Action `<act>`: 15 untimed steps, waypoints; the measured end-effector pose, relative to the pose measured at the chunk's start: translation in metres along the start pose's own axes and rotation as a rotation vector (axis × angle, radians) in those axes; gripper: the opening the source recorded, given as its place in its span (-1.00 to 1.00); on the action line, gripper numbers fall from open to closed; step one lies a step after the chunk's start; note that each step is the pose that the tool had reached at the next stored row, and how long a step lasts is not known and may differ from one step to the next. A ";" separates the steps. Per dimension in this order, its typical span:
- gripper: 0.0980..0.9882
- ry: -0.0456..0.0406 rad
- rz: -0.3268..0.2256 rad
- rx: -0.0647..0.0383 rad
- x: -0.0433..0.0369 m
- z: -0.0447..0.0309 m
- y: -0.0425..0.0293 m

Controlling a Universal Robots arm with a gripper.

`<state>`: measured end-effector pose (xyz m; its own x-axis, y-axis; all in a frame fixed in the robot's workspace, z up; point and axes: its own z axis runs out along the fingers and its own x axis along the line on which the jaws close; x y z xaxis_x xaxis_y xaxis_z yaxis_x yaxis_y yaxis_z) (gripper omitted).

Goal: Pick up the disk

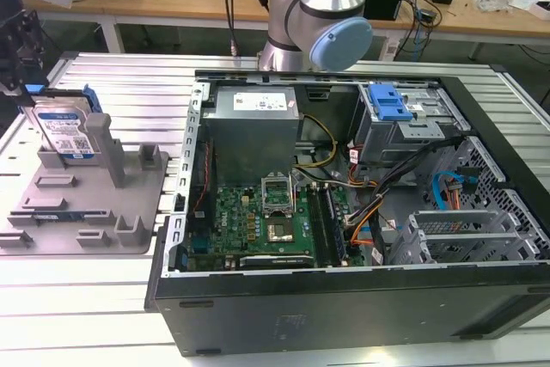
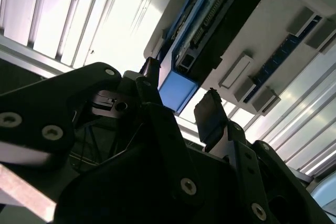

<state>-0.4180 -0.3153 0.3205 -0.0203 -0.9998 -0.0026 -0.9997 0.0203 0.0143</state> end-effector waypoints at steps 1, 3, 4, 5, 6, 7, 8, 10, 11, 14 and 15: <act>0.00 0.0000 0.000 0.000 0.0000 0.0009 0.0000; 0.00 0.0000 0.000 0.000 0.0000 0.0030 0.0000; 0.00 0.0000 -0.001 0.000 0.0000 0.0038 -0.0001; 0.00 0.0000 -0.001 0.000 0.0000 0.0045 -0.0001; 0.00 0.0000 -0.001 0.000 0.0000 0.0055 -0.0001; 0.00 0.0000 -0.001 0.000 0.0000 0.0062 -0.0001; 0.00 0.0000 -0.001 0.000 0.0000 0.0070 -0.0001; 0.00 0.0000 -0.001 0.000 0.0000 0.0087 -0.0001; 0.00 0.0000 -0.001 0.000 0.0000 0.0097 -0.0001; 0.00 0.0000 -0.001 0.000 0.0000 0.0125 -0.0002; 0.00 0.0000 -0.001 0.000 0.0000 0.0132 -0.0002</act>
<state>-0.4180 -0.3153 0.3073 -0.0189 -0.9998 -0.0027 -0.9997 0.0188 0.0142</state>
